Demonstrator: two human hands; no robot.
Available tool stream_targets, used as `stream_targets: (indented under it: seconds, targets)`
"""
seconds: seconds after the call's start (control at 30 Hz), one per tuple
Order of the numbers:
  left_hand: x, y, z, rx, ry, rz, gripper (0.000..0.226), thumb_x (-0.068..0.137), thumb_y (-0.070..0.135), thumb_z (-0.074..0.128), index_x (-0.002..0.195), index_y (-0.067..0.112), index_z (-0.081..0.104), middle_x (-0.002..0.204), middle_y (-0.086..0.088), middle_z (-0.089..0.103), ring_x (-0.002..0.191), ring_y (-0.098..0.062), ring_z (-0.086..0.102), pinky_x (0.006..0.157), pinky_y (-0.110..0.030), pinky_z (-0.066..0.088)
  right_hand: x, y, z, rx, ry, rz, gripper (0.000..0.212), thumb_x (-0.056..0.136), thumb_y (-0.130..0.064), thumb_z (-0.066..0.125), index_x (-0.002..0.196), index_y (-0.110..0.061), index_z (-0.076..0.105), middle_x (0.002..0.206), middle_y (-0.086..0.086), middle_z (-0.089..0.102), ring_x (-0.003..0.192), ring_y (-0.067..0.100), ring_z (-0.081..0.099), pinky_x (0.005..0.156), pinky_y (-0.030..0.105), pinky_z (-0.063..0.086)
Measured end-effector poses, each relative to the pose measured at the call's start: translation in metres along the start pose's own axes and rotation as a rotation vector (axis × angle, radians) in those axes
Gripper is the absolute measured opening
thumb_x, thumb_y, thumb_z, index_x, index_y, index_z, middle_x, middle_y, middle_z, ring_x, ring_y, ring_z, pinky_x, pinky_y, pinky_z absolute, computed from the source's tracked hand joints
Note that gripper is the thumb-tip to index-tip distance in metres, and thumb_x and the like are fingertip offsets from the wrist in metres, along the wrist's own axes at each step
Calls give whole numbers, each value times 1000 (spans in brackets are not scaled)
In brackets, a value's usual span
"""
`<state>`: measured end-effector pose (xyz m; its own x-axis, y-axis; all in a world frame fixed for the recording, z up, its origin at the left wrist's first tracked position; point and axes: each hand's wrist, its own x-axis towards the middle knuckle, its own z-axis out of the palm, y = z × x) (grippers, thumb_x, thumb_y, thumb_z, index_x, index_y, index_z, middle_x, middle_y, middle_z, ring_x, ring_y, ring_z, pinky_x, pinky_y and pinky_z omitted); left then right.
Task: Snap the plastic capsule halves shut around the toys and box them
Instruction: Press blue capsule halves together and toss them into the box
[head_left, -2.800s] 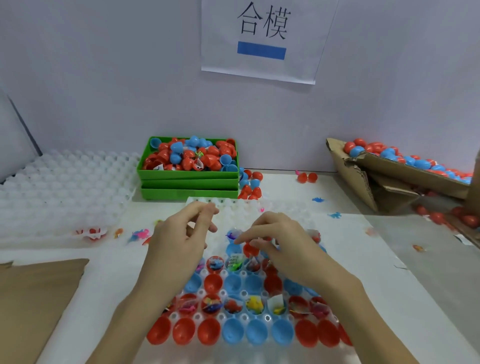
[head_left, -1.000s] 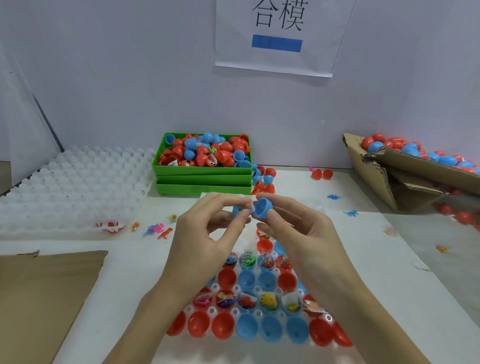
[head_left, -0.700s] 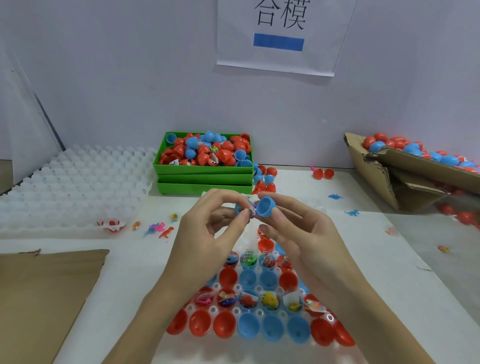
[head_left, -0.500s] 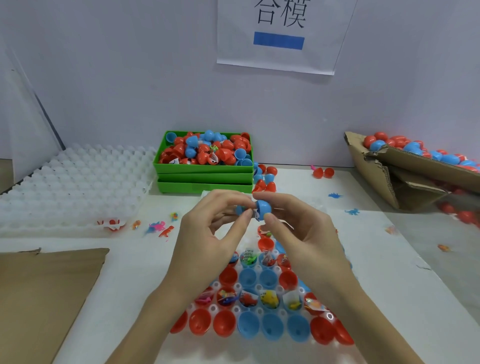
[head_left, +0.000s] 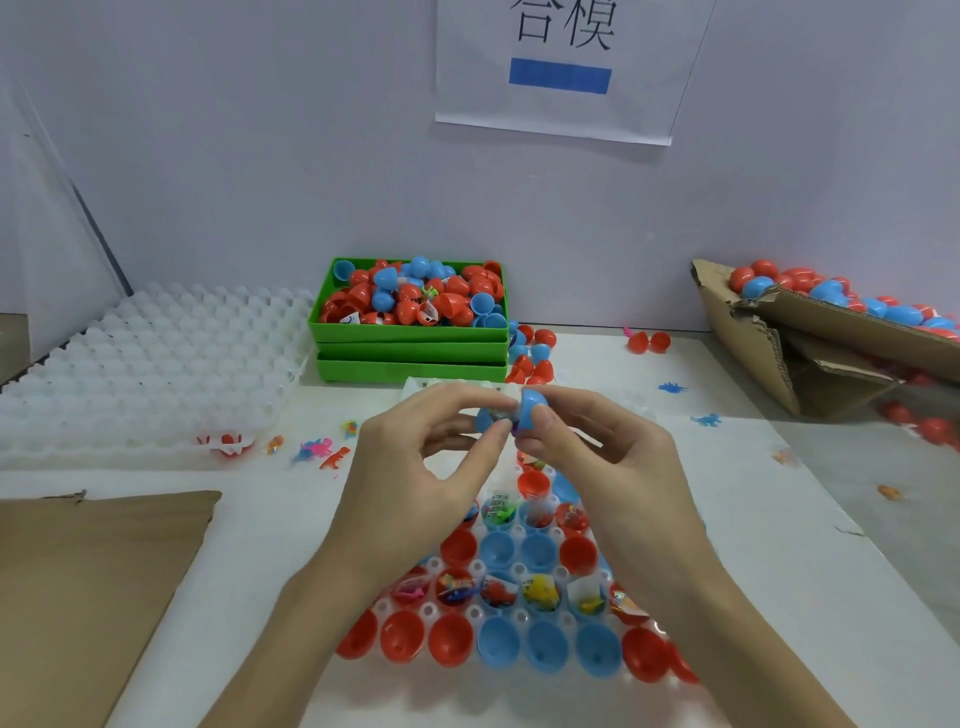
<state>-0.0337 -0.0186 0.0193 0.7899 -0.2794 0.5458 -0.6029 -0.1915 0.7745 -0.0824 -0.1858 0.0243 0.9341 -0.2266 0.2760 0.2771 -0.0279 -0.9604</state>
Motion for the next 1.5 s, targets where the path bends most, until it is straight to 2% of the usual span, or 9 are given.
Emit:
stream_targets:
  seconds: [0.1,0.3,0.53,0.77,0.87,0.97,1.13,1.27,1.5]
  targets:
    - [0,0,-2,-5,-58,25,28,91,11,79,116,21,74,114,11,74,103,-10,75,86,-20,60,1,-1,-1,11,20,18,19,94,-31,71,112,-29,77,103,-10,79,96,11,77,79,13,57]
    - [0,-2,2,-46,18,-42,15,94,13,76,105,21,71,100,10,75,91,-15,76,80,-27,63,0,0,2,26,7,15,18,95,-29,70,111,-29,76,101,-9,80,95,12,77,79,14,58]
    - [0,-6,8,-126,57,-85,7,96,11,74,98,18,70,96,5,74,90,-20,75,77,-27,62,-3,2,5,-50,-92,-80,23,100,-12,67,119,-21,73,109,-7,78,97,15,77,84,20,59]
    - [-1,-7,4,-123,-20,14,18,96,5,71,109,18,74,111,7,74,113,-19,71,94,-24,58,-4,7,6,-144,-46,-161,24,100,-10,67,121,-21,71,108,-10,77,98,13,76,84,20,59]
    - [-1,-5,6,-113,-31,35,21,99,6,68,116,17,73,114,10,74,114,-13,71,94,-20,57,-3,7,5,-142,-25,-147,23,100,-17,67,121,-24,71,107,-10,77,97,14,76,83,24,61]
    - [-3,-5,10,-94,-4,26,24,97,6,71,117,18,71,112,13,75,112,-11,72,94,-23,58,-2,5,3,-160,-33,-142,23,100,-15,68,120,-25,71,108,-12,76,98,13,75,82,22,60]
    - [-2,-3,6,-251,-4,-48,43,88,19,76,130,21,64,120,14,75,114,-7,72,96,-22,57,-2,4,2,-170,-28,-151,23,99,-13,69,117,-27,72,108,-12,76,98,13,74,80,22,60]
    - [-2,-4,5,-222,-8,-40,37,88,19,77,125,20,73,118,15,76,113,-6,72,94,-19,57,-1,3,-1,-195,-24,-167,26,98,-15,70,120,-29,72,110,-15,75,103,12,73,82,20,59]
    - [-2,-6,5,-231,25,-63,35,84,23,79,119,21,74,114,14,77,110,-6,73,92,-20,58,1,1,-3,-239,-82,-208,31,101,-7,64,125,-25,71,117,-14,74,107,12,72,87,20,58]
